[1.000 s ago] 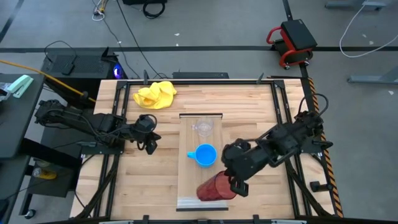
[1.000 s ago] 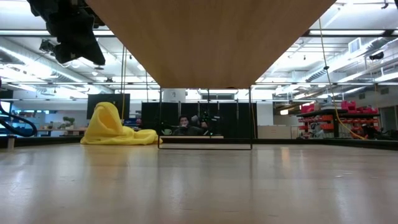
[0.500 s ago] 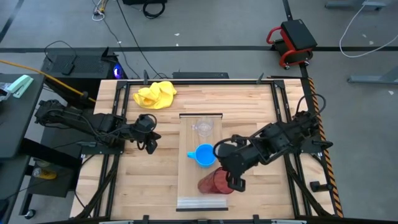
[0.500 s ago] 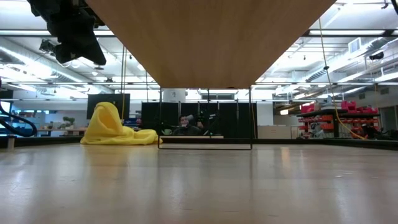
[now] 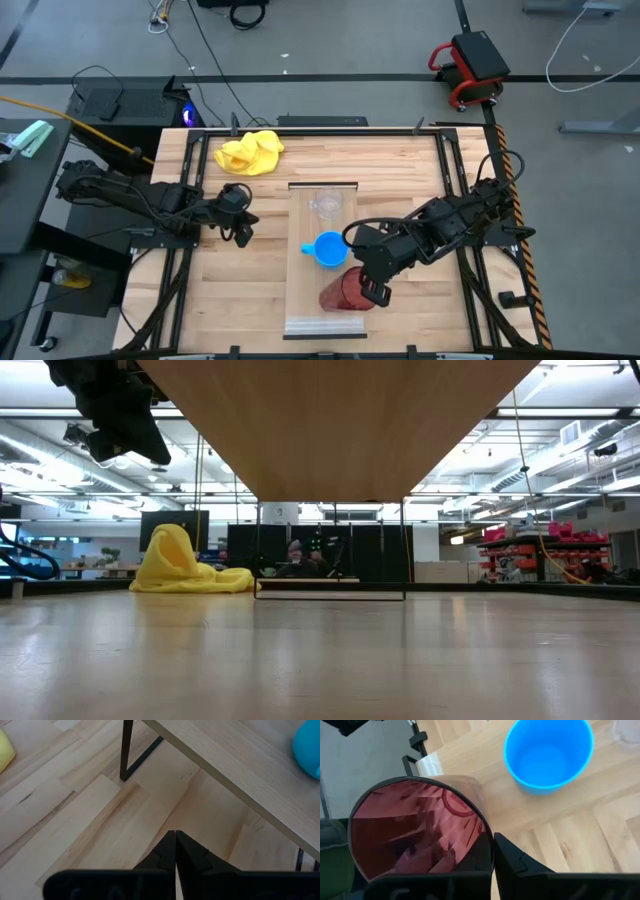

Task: Stack small to large cups/mugs on shelf
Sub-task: Put the red cup on the shelf

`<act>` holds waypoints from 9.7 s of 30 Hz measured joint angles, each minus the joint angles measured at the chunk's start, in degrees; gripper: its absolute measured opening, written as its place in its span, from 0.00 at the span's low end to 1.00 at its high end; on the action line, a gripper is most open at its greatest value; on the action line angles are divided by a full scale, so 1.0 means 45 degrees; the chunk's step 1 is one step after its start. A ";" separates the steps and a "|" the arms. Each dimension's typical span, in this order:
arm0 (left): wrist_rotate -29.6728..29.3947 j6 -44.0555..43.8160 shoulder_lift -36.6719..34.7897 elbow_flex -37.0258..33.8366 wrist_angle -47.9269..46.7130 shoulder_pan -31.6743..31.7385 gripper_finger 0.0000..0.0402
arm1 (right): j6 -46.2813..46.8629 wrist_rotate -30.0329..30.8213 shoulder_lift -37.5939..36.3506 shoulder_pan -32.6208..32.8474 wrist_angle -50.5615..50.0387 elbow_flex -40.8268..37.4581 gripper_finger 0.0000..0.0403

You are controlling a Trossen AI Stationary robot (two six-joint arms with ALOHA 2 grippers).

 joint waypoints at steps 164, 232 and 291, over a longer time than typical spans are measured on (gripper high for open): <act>0.1970 0.6198 0.9294 1.0074 0.5493 -0.3385 0.15 | -0.1130 -0.0363 0.0282 -0.0262 0.0270 0.0002 0.23; 0.1786 0.7101 0.8958 1.0108 0.5173 -0.3808 0.11 | 1.0823 0.8171 -0.5075 0.4651 0.1574 -1.1093 0.02; 0.0379 0.3239 1.0096 0.9836 0.1212 -0.4401 0.06 | 0.2735 0.6715 -0.3240 0.2899 1.2067 -1.2473 0.00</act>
